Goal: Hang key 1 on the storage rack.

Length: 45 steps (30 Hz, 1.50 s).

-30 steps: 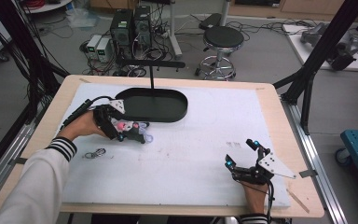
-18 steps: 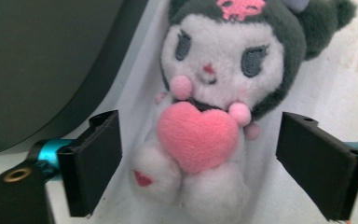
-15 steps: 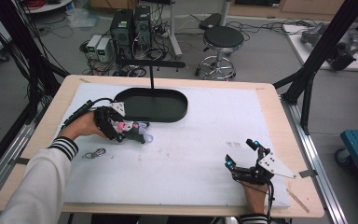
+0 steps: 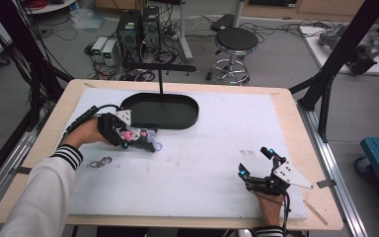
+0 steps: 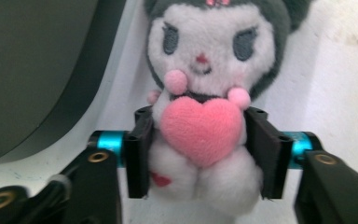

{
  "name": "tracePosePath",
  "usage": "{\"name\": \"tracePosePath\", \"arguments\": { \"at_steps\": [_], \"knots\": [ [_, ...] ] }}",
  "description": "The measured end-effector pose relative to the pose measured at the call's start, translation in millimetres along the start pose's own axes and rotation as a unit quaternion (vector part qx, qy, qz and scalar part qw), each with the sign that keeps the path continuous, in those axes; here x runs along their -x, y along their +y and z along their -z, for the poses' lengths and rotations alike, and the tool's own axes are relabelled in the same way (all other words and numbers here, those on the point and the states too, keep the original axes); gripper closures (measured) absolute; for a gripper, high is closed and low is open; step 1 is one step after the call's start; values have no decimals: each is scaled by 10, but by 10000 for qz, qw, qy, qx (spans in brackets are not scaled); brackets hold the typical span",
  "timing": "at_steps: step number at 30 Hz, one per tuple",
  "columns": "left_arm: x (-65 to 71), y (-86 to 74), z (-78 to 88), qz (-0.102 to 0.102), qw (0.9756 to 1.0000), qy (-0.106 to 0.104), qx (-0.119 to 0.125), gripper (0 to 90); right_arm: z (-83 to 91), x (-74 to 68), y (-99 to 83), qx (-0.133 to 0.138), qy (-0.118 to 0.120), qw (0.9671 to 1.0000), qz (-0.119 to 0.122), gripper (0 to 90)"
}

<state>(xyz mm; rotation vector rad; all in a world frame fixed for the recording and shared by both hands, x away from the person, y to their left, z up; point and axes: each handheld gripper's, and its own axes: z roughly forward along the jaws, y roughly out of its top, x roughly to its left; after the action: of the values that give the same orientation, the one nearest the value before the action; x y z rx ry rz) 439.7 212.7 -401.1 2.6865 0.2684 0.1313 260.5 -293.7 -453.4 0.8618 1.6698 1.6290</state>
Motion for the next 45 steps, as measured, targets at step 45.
{"name": "tracePosePath", "arguments": {
  "at_steps": [45],
  "knots": [
    [168, 202, 758, 978, 9534, 1821, 2199, 524, 0, -1, 0, 2, -8, 10000, 0, 18]
  ]
}}
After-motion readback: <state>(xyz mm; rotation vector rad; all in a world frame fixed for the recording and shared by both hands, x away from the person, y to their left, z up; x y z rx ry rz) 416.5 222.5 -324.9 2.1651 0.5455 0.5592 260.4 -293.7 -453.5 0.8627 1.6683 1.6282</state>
